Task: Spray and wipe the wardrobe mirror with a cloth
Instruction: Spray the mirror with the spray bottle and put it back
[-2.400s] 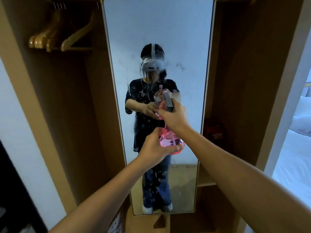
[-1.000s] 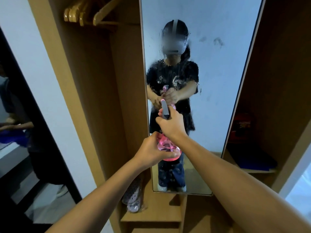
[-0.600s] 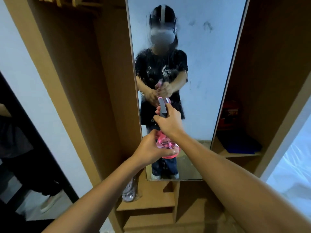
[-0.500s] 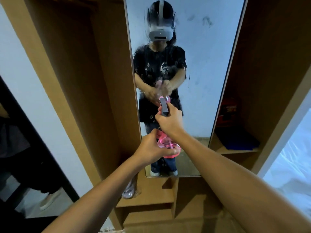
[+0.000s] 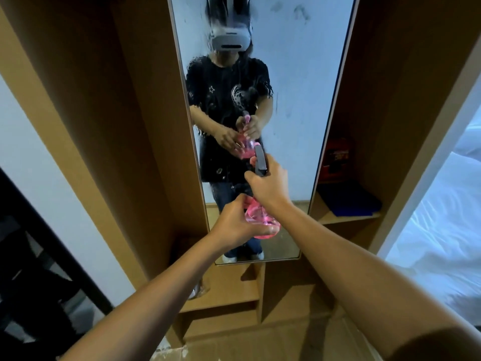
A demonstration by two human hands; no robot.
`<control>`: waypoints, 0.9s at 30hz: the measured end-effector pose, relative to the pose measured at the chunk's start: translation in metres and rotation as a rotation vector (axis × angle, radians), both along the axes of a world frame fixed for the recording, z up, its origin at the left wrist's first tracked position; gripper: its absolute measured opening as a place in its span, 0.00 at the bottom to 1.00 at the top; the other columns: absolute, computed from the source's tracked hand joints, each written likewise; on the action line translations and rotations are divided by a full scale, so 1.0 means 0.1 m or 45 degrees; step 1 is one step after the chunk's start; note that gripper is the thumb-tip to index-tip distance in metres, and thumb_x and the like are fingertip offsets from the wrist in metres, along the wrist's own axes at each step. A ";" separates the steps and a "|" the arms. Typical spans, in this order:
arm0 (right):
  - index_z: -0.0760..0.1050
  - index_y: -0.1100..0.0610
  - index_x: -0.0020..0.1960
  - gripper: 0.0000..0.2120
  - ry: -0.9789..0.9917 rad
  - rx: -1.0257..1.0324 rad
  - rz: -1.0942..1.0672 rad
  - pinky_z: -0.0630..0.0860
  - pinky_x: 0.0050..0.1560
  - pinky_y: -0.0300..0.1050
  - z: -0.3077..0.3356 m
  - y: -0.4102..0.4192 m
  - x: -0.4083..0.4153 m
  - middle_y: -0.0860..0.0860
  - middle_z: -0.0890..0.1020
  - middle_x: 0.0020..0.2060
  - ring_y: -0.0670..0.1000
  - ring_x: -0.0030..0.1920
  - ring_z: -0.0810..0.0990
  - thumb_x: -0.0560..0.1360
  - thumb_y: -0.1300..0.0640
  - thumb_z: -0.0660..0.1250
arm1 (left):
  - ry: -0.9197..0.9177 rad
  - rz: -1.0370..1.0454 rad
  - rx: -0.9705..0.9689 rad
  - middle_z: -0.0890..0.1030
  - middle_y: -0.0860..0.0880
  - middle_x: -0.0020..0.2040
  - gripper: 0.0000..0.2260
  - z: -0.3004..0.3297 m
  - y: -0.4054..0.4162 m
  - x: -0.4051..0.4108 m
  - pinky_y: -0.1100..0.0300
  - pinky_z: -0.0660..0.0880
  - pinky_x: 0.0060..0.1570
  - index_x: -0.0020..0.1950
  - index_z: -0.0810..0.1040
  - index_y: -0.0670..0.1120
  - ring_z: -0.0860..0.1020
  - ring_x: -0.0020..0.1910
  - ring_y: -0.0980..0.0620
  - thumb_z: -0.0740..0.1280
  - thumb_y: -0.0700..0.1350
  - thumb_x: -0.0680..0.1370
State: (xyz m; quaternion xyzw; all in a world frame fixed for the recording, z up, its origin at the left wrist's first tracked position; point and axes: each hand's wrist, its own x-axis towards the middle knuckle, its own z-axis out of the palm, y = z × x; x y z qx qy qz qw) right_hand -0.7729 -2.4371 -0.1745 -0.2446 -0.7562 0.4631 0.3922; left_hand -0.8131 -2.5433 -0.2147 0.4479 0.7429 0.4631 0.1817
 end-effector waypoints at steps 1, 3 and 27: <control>0.74 0.62 0.49 0.07 0.003 -0.001 -0.011 0.68 0.28 0.29 -0.01 0.02 0.02 0.52 0.76 0.35 0.46 0.31 0.71 0.71 0.65 0.68 | 0.004 -0.008 -0.005 0.81 0.53 0.51 0.30 -0.01 0.03 0.01 0.53 0.80 0.52 0.59 0.71 0.47 0.81 0.49 0.55 0.81 0.52 0.63; 0.74 0.61 0.48 0.06 0.019 -0.035 -0.026 0.68 0.30 0.30 -0.02 0.07 0.05 0.51 0.77 0.35 0.47 0.32 0.73 0.71 0.65 0.68 | 0.012 -0.012 -0.011 0.81 0.53 0.50 0.29 -0.01 0.08 0.05 0.54 0.80 0.51 0.57 0.72 0.48 0.81 0.48 0.56 0.81 0.52 0.62; 0.73 0.60 0.46 0.04 -0.007 -0.130 -0.213 0.73 0.34 0.41 -0.29 0.77 0.62 0.49 0.75 0.34 0.46 0.31 0.72 0.72 0.65 0.67 | -0.042 -0.212 -0.031 0.80 0.56 0.44 0.20 -0.22 0.80 0.52 0.72 0.75 0.42 0.48 0.72 0.55 0.79 0.41 0.67 0.80 0.45 0.66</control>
